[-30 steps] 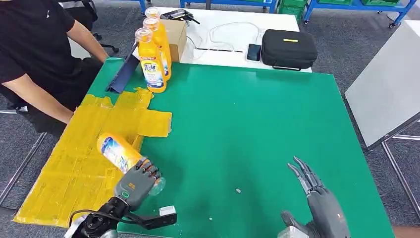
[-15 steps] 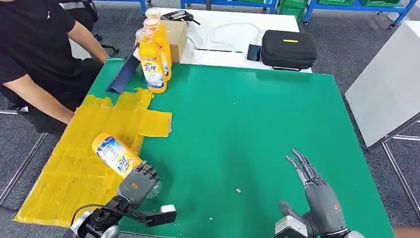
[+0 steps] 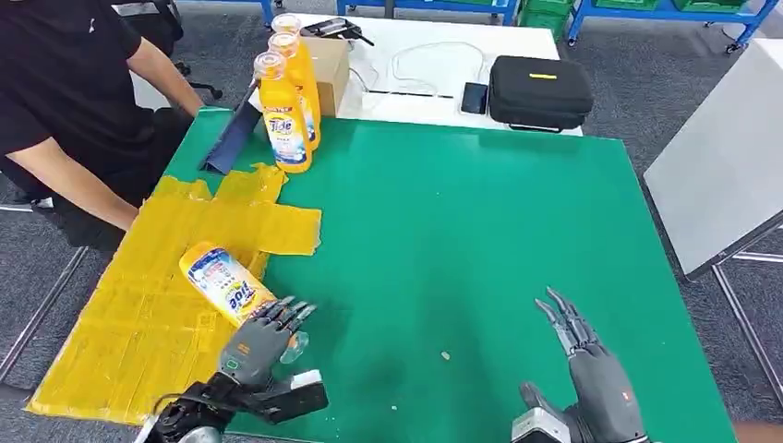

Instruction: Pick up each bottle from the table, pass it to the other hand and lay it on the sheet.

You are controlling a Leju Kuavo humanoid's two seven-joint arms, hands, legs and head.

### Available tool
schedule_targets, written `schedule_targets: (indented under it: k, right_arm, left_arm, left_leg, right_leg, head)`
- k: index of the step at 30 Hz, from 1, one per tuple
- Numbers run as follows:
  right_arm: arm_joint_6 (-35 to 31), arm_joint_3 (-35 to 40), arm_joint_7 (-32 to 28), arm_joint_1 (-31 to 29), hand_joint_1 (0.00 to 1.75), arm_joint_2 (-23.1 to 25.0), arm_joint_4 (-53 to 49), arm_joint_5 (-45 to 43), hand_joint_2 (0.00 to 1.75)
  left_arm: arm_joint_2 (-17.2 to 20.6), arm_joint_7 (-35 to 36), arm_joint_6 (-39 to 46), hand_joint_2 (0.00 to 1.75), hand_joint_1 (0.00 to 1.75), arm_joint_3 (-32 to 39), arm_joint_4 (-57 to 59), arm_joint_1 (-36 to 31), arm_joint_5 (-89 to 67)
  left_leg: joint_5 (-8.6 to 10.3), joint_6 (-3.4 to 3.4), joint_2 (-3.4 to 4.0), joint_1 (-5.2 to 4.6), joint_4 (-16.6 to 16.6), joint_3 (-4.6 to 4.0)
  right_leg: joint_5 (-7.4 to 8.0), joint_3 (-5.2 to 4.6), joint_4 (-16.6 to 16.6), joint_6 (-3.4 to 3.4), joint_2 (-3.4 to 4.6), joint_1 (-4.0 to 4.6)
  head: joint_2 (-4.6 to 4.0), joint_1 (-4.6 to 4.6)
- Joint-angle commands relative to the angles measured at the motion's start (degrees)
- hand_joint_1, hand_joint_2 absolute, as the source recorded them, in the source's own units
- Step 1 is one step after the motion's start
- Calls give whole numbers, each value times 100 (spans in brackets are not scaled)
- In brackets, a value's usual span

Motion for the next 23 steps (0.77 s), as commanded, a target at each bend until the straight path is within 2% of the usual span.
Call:
schedule_targets:
  k: [1,6,8,11,12,13,15,16,17,18,20,21,22,23]
  right_arm:
    - [-704,275,-1249,821,0,1069,-887,-1310,0]
    - [-906,509,-1595,900,0,1028,-1187,-1787,0]
    - [-958,531,-1718,872,0,993,-1219,-1899,0]
    - [-1005,556,-1836,843,0,966,-1200,-1934,0]
    - [-813,660,-1661,756,0,830,-1123,-1695,0]
    - [-602,911,-1218,500,0,709,-1006,-1147,0]
    - [-851,1229,-830,343,0,505,-817,-773,0]
    - [-1275,1274,-1009,361,0,517,-876,-1084,0]
    - [-1414,1200,-973,427,0,537,-972,-1281,0]
    - [-1569,1105,-1223,548,0,537,-1025,-1609,0]
    - [-1454,1034,-1311,502,0,517,-952,-1661,0]
    - [-925,1187,-1108,260,0,394,-767,-1791,0]
    - [-590,1328,-829,6,0,421,-525,-1407,0]
    - [-576,1426,-794,-159,0,542,-351,-1326,0]
  left_arm:
    - [-1114,-725,-962,0,0,1538,-2598,998,3911]
    - [-905,-973,-1216,0,0,1512,-3092,1386,4428]
    - [-842,-1057,-1286,0,0,1447,-3156,1440,4474]
    - [-758,-1178,-1305,0,0,1274,-3167,1458,4351]
    - [-632,-1077,-1390,0,0,1102,-3160,1368,4233]
    - [-576,-988,-1389,0,0,878,-3200,1168,3874]
    - [-489,-699,-1292,0,0,725,-3148,1047,3988]
    - [-540,-940,-1140,0,0,769,-3195,1071,4024]
    - [-541,-906,-1120,0,0,818,-3254,1094,4070]
    - [-481,-1046,-1130,0,0,863,-3194,1199,4159]
    - [-334,-1126,-1295,0,0,698,-2909,1157,4075]
    - [-176,-1027,-1697,0,0,365,-2575,904,4030]
    - [-146,-941,-1856,0,0,81,-2293,663,3831]
    - [-230,-954,-1804,0,0,-27,-2105,532,3737]
  left_leg:
    - [-17,-11,34,0,13,-5]
    - [-25,-20,60,2,6,7]
    - [-13,-12,34,7,0,-8]
    - [-14,-13,38,12,-1,-3]
    - [-15,-16,49,10,-1,4]
    - [-12,-14,38,11,-4,9]
    - [-11,-18,41,11,-5,4]
    - [-10,-20,53,11,-4,3]
    - [-11,-19,40,11,-9,8]
    - [-12,-17,38,11,-8,5]
    - [-12,-13,26,8,-9,11]
    - [-13,-17,35,7,-15,22]
    - [-7,-12,21,6,-18,17]
    - [-6,-15,32,6,-23,19]
  right_leg:
    - [-17,-6,14,-10,-12,4]
    - [-19,-4,10,-17,-3,9]
    - [-9,-17,4,-13,2,9]
    - [-12,-12,1,-15,-7,17]
    - [-14,-7,2,-16,-13,18]
    - [-12,-27,-1,-16,-11,17]
    - [-9,-56,-3,-19,-10,17]
    - [-7,-58,-2,-20,-10,18]
    - [-9,-51,-7,-20,-9,18]
    - [-7,-56,-5,-18,-3,16]
    - [-13,-48,-5,-17,-11,15]
    - [-15,-38,-9,-20,-19,15]
    - [-9,-31,-13,-16,-15,12]
    - [-7,-7,-19,-18,-18,14]
  head:
    - [0,0]
    - [0,-4]
    - [0,-2]
    - [0,0]
    - [0,-2]
    - [0,-2]
    - [0,0]
    - [0,0]
    - [0,-2]
    - [0,-2]
    - [0,-2]
    - [0,-2]
    - [0,-2]
    - [0,-2]
